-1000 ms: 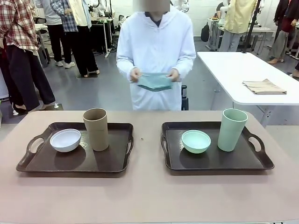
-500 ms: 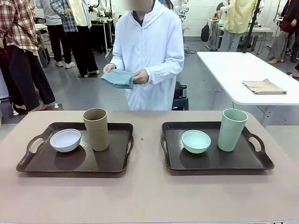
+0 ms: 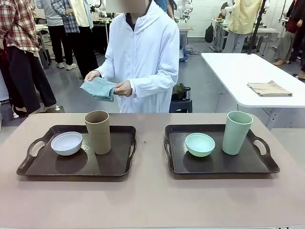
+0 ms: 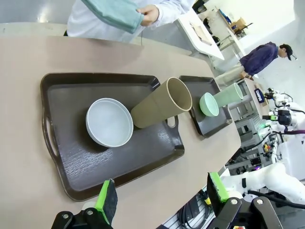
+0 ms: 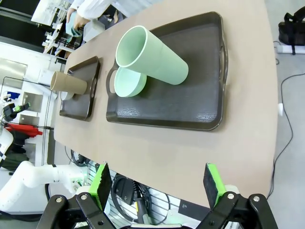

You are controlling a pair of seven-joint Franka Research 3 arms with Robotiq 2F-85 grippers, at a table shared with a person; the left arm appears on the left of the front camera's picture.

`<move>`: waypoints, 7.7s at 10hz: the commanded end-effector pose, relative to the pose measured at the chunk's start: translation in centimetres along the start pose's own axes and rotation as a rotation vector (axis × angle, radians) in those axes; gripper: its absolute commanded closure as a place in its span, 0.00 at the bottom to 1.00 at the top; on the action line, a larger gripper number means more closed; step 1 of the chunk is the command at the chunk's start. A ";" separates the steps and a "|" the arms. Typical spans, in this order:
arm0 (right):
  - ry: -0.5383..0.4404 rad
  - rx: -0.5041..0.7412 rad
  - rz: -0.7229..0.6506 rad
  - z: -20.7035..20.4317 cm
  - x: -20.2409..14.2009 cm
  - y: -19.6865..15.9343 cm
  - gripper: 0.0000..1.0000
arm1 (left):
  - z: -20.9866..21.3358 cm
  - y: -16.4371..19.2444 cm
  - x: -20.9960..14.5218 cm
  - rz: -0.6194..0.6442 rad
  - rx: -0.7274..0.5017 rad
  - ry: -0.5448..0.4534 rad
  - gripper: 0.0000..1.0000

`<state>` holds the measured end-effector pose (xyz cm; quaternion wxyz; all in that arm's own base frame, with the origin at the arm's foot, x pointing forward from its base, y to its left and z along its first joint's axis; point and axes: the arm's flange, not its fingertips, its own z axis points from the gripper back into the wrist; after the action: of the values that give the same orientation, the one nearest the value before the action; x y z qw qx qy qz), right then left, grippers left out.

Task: Set up a tray with a mat and arrange the tableware.
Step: Pick up the Picnic Bowl and Reusable plastic cup from the Handle tray in front of the human's position and hold them in the air.

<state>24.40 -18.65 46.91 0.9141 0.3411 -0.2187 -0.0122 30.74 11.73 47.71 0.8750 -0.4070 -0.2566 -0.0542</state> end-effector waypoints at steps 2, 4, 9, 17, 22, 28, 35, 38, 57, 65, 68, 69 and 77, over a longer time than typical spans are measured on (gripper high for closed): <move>-0.009 0.030 0.012 -0.1 0.1 -0.1 0.00 | 0.0 0.3 0.1 -0.020 -0.018 -0.010 0.00; -0.009 0.030 0.012 -0.1 0.1 -0.1 0.00 | 0.0 0.3 0.1 -0.020 -0.018 -0.010 0.00; -0.009 0.030 0.012 -0.1 0.1 -0.1 0.00 | 0.0 0.3 0.1 -0.020 -0.018 -0.010 0.00; -0.009 0.030 0.012 -0.1 0.1 -0.1 0.00 | 0.0 0.3 0.1 -0.020 -0.018 -0.010 0.00; -0.009 0.030 0.012 -0.1 0.1 -0.1 0.00 | 0.0 0.3 0.1 -0.020 -0.018 -0.010 0.00; 0.022 -0.005 0.212 -2.2 1.6 5.5 0.00 | -1.2 -1.9 1.1 -0.091 0.040 0.079 0.00; -0.158 -0.052 0.952 -16.1 7.2 31.5 0.00 | -2.4 -13.7 5.7 -0.243 0.396 0.317 0.00; 0.257 0.007 1.154 -28.1 10.0 32.9 0.00 | -6.3 -14.6 7.3 -0.163 0.434 0.424 0.00; 0.170 0.522 1.480 -52.8 10.1 30.5 0.00 | -14.1 -5.3 6.8 -0.088 0.600 0.403 0.00; 0.227 0.658 1.344 -60.1 7.2 33.8 0.00 | -20.3 -0.8 6.7 -0.110 0.675 0.455 0.00; 0.236 0.640 1.342 -61.1 7.1 34.2 0.00 | -21.5 -0.4 6.4 -0.123 0.680 0.480 0.00; 0.227 0.639 1.329 -61.4 7.3 34.2 0.00 | -21.8 -0.3 6.5 -0.129 0.678 0.487 0.00; 0.232 0.709 1.256 -64.0 8.3 35.2 0.00 | -24.8 2.0 6.8 -0.078 0.701 0.513 0.00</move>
<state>53.06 45.76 29.03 0.6025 0.4127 -0.2794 0.6234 46.46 -4.24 36.55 0.9907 -0.0653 -0.0466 -0.1099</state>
